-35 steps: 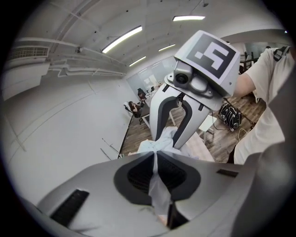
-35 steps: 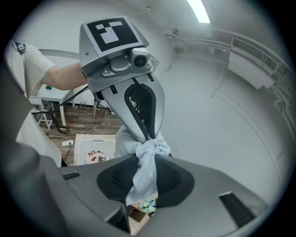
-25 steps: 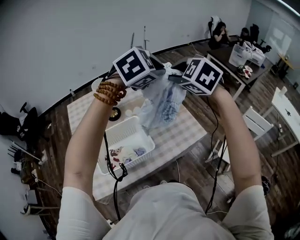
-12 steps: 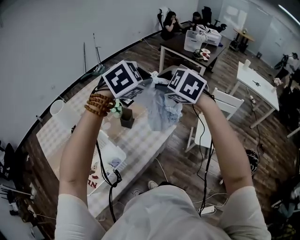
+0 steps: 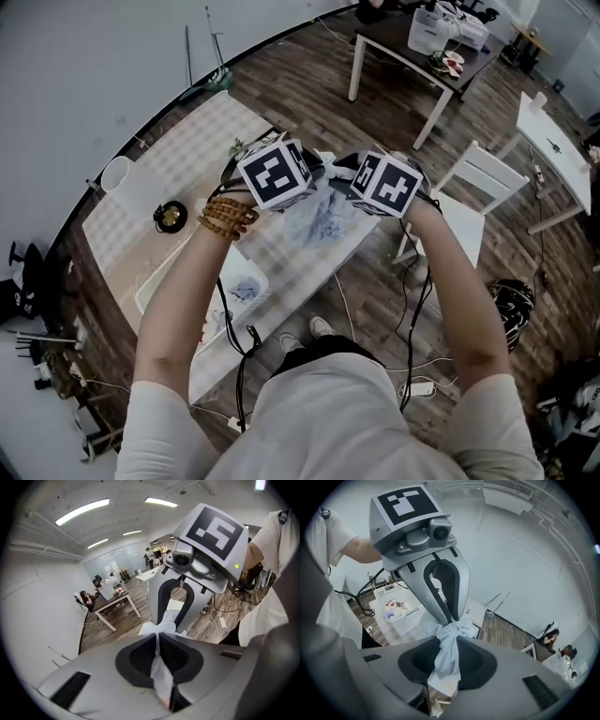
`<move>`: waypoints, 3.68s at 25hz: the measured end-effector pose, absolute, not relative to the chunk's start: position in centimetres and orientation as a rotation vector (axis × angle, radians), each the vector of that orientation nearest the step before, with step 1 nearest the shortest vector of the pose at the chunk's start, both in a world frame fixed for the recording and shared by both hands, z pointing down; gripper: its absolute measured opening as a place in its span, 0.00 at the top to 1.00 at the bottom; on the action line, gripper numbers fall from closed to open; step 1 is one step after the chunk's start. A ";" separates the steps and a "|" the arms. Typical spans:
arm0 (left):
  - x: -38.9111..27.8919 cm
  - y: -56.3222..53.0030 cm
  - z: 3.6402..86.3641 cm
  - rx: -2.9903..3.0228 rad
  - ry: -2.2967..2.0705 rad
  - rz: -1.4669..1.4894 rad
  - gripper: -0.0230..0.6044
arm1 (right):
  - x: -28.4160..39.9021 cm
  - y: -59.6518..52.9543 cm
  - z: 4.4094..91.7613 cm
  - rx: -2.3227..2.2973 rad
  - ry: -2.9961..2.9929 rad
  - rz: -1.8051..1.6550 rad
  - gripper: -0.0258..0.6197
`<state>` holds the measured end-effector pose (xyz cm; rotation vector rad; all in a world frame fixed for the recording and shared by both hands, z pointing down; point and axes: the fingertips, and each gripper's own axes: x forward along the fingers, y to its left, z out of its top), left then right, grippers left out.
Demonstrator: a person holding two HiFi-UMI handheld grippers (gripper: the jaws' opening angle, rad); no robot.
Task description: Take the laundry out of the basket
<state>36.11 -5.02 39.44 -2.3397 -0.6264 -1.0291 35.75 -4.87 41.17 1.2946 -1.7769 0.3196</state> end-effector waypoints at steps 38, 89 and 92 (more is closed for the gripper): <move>31.6 -10.3 67.0 -2.189 -0.534 -1.443 0.67 | 32.4 -8.1 68.1 1.106 -1.847 0.691 0.61; -4.1 -13.5 37.7 -3.020 1.043 0.042 0.92 | 0.9 -13.8 39.1 1.349 -2.780 0.193 0.96; -7.0 -13.6 38.1 -2.978 1.144 0.028 0.92 | -1.9 -14.1 39.4 1.268 -2.816 0.188 0.96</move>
